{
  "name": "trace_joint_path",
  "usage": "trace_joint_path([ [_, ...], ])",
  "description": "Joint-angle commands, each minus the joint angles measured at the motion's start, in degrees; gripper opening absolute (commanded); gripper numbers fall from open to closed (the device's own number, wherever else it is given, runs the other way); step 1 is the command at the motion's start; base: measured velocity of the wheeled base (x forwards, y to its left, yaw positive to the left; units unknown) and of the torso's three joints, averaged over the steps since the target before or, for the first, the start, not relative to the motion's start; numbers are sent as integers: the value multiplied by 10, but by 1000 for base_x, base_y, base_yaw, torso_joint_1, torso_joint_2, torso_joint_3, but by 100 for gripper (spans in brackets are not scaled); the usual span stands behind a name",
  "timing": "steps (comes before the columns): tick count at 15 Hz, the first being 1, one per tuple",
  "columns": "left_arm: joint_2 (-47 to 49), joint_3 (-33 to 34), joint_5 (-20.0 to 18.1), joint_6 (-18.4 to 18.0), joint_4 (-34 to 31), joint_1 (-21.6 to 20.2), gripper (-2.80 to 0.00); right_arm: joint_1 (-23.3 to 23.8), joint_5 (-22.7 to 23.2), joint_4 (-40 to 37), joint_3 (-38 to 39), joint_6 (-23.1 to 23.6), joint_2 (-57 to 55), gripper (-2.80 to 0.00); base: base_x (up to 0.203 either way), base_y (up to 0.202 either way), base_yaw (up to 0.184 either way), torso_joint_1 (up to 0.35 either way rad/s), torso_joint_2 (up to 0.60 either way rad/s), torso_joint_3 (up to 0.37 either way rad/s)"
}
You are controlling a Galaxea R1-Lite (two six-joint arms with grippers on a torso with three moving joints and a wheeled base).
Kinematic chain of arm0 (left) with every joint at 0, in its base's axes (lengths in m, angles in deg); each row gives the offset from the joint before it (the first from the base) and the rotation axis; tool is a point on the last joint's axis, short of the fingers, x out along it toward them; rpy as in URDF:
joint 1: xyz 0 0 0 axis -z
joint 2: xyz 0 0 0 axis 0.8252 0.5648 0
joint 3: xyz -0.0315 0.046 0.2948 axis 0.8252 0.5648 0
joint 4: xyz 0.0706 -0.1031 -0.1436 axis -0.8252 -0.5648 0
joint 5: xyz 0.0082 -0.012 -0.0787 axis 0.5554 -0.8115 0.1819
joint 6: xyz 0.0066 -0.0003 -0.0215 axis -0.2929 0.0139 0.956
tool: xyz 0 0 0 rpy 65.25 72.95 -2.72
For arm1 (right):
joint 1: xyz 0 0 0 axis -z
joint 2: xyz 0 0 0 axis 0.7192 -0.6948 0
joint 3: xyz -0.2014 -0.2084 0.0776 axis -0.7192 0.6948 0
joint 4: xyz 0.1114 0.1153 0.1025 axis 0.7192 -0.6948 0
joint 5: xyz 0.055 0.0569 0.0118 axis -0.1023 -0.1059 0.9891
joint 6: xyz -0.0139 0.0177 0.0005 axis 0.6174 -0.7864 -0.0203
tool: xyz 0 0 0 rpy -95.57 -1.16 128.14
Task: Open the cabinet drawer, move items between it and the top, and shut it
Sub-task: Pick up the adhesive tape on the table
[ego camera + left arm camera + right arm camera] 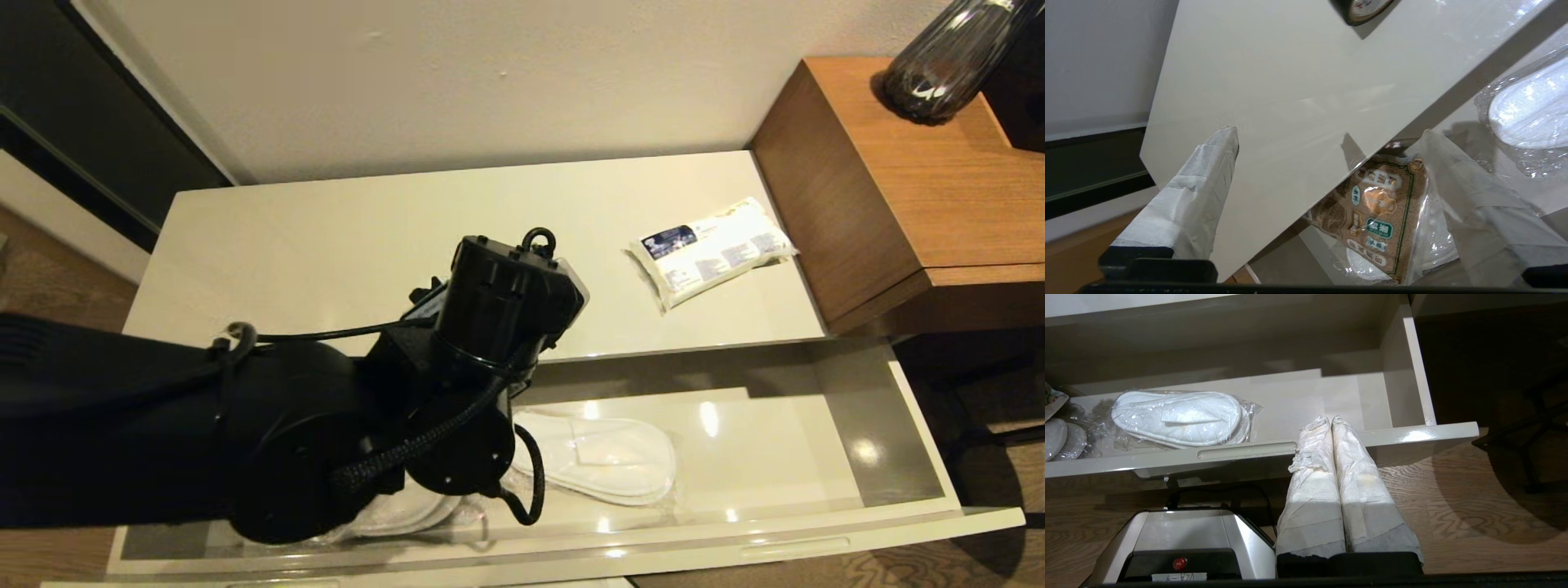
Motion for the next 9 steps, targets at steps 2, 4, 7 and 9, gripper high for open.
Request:
trace_joint_path([
  [2, 26, -17, -26, -13, 0, 1, 0, 0, 0, 0, 1, 0, 0, -280, 0, 0, 0, 0, 0, 0],
  [4, 29, -25, -58, -42, 1, 0, 0, 0, 0, 0, 1, 0, 0, -280, 0, 0, 0, 0, 0, 0],
  [7, 31, -34, -107, -76, 1, -7, 0, 0, 0, 0, 1, 0, 0, -280, 0, 0, 0, 0, 0, 0],
  [9, 31, -37, -123, -102, 0, -19, 0, 0, 0, 0, 1, 0, 0, -280, 0, 0, 0, 0, 0, 0],
])
